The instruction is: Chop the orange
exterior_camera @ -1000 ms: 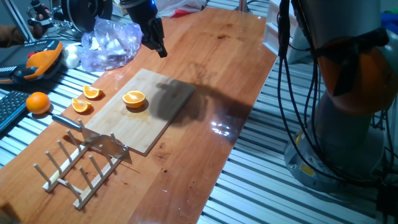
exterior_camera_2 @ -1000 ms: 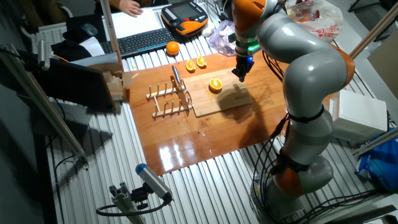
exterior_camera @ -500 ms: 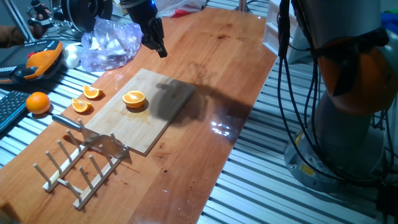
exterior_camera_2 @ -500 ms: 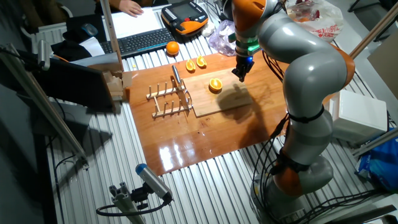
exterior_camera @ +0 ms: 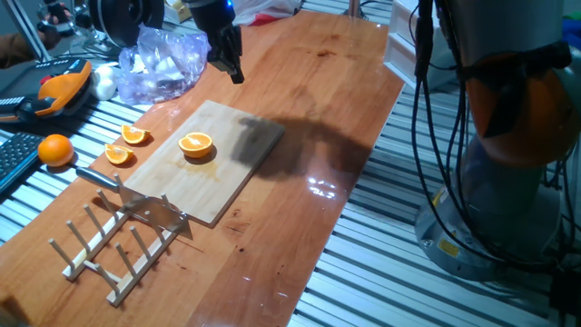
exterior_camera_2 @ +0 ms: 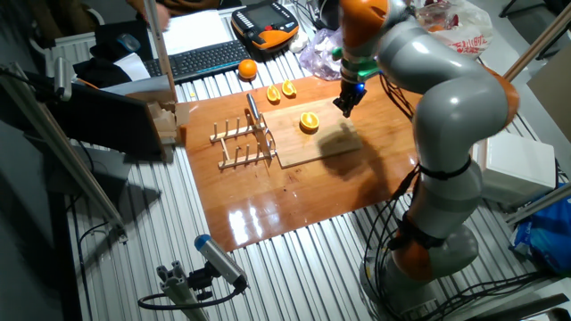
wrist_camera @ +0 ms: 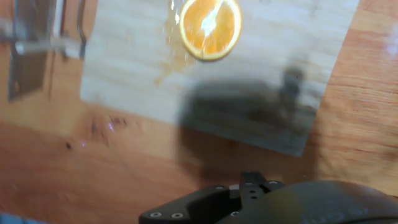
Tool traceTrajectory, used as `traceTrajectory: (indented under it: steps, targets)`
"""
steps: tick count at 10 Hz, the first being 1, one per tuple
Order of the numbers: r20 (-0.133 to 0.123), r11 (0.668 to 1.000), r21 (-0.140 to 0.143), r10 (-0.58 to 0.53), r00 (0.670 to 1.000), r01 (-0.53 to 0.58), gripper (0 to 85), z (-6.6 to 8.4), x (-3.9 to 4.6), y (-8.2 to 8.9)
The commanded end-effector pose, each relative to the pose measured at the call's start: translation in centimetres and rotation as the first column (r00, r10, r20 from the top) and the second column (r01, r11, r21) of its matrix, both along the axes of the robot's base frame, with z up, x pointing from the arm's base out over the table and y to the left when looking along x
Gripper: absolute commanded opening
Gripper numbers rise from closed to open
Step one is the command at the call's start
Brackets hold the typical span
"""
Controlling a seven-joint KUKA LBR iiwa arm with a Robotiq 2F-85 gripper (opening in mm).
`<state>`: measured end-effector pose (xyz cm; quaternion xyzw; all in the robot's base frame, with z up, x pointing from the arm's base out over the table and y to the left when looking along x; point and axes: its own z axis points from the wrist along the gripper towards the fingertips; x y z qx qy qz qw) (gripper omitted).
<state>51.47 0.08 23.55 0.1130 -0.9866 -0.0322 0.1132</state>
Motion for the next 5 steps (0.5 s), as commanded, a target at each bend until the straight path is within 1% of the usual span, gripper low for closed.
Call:
traceTrajectory:
  steps: [1,2,3,4,5]
  targets:
    - [0.006,1.000,-0.019,0.004,1.000,-0.004,0.0,0.02,0.00,0.00]
    - [0.034,0.999,-0.033,0.004,0.999,-0.003,0.0,0.02,0.00,0.00]
    - [0.075,0.999,-0.034,-0.014,0.997,0.017,0.0,0.02,0.00,0.00]
    - [0.108,0.999,-0.026,-0.020,0.994,0.023,0.0,0.02,0.00,0.00]
    - [0.099,1.000,0.001,0.023,0.995,-0.023,0.0,0.02,0.00,0.00]
